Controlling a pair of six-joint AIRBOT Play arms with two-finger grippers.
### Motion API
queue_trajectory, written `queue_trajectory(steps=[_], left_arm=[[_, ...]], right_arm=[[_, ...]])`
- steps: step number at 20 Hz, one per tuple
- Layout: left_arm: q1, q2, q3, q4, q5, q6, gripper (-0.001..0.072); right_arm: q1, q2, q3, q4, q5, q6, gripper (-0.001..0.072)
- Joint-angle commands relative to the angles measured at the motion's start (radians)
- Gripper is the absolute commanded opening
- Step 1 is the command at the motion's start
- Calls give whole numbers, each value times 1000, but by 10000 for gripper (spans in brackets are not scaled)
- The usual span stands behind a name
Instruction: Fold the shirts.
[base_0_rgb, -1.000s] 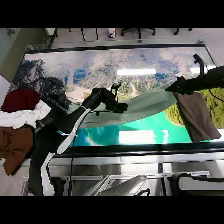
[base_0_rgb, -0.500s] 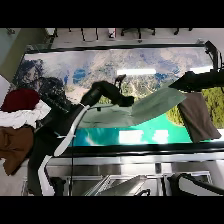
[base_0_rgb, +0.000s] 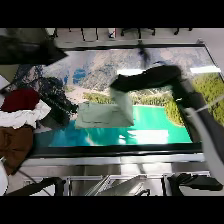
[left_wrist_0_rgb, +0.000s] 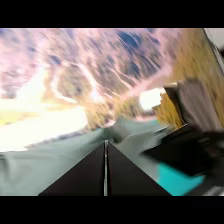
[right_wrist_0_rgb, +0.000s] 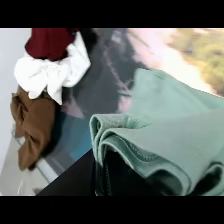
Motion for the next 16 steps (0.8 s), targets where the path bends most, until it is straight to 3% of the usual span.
queue_trajectory(steps=[1,2,3,4,8,13,16], left_arm=[[224,222,-134,-1,14,55,13],[266,263,-179,-2,13,62,13],[293,300,-228,-2,8,84,13],[314,332,-275,-2,1,102,13],[357,433,-451,-2,-53,142,13],[358,475,-556,-10,-84,146,13],[358,476,-557,-10,-79,146,13]], right_arm=[[368,-233,13,5,659,23,18],[441,-319,42,5,786,41,108],[482,-385,84,0,798,62,452],[496,-426,125,-12,723,59,710],[354,-348,164,-98,413,59,703],[-32,-143,164,-250,-94,78,703],[-249,-126,152,-278,-381,89,703]])
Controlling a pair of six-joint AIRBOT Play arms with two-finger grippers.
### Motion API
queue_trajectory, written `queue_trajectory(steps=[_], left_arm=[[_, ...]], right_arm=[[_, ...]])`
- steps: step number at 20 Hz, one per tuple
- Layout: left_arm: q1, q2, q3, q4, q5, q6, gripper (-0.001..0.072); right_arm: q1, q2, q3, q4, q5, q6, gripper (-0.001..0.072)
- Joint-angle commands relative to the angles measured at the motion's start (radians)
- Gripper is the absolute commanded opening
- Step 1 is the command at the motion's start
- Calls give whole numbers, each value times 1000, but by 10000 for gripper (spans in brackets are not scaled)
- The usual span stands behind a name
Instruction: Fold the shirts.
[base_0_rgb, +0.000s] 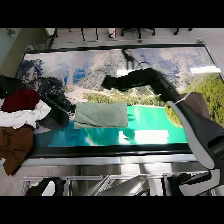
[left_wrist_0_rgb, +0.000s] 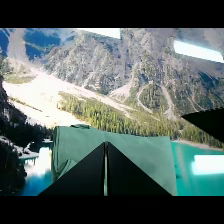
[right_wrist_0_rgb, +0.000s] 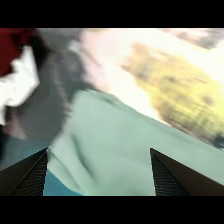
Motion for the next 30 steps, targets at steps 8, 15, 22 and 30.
queue_trajectory(steps=[8,15,22,30], left_arm=[[3,11,-22,-2,66,4,13],[3,11,-22,-3,66,4,13],[3,11,-22,-3,71,4,13],[3,11,-22,-2,75,4,13]], right_arm=[[-297,-145,-223,37,-294,-72,703],[-204,-271,-222,194,-244,-137,702],[-164,-278,-192,228,-266,-159,18],[-453,-74,207,230,-365,-66,17]])
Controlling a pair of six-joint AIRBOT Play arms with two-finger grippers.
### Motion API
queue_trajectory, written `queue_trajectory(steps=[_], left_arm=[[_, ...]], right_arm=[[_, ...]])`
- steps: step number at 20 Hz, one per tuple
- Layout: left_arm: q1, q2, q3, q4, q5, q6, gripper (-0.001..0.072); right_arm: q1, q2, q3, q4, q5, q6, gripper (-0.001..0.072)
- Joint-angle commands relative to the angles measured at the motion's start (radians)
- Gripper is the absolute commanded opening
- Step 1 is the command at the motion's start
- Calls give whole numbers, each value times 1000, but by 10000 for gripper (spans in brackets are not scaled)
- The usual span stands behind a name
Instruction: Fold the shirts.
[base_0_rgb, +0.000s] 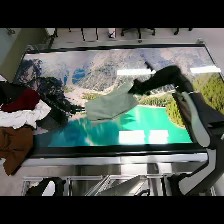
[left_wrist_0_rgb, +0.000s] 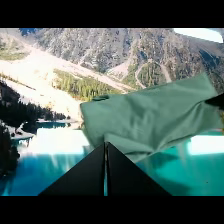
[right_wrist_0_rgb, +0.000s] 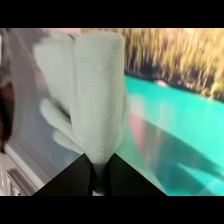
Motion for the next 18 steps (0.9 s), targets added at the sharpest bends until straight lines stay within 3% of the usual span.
queue_trajectory(steps=[1,6,13,18], left_arm=[[1,1,0,0,1,1,13],[1,0,0,0,12,1,13],[1,0,0,0,35,1,13],[1,0,0,0,56,0,13]], right_arm=[[-183,78,187,3,-16,75,17],[-484,94,288,4,-37,154,17],[-719,94,287,-8,-78,167,17],[-814,95,287,-111,-290,225,17]])
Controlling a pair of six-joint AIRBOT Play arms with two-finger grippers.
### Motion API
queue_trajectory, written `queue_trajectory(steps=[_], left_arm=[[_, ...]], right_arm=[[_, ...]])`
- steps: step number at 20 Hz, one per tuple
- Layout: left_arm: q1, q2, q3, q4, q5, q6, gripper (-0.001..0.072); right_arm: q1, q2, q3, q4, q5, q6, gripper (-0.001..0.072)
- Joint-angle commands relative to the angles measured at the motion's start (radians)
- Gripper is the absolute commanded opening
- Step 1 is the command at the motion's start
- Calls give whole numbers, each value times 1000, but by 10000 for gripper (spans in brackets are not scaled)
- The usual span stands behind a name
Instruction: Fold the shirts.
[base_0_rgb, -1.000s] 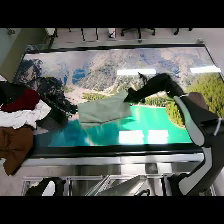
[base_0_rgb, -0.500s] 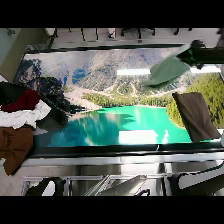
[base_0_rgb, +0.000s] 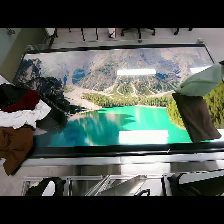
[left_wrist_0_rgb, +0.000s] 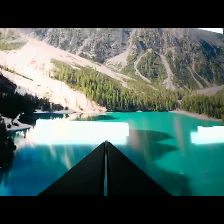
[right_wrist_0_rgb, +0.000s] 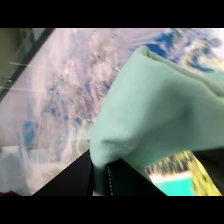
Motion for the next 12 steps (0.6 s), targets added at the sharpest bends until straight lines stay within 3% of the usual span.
queue_trajectory(steps=[1,6,10,11,12], left_arm=[[1,0,0,0,16,0,13],[1,0,0,0,18,0,13],[1,0,0,0,20,1,13],[1,0,0,0,21,1,13],[1,0,0,0,23,1,13]], right_arm=[[-66,3,1,-106,-165,66,17],[-72,69,0,-445,-364,202,17],[-71,101,-3,-537,-407,214,20],[-71,101,-6,-537,-407,217,31],[-70,100,-11,-537,-407,217,146]])
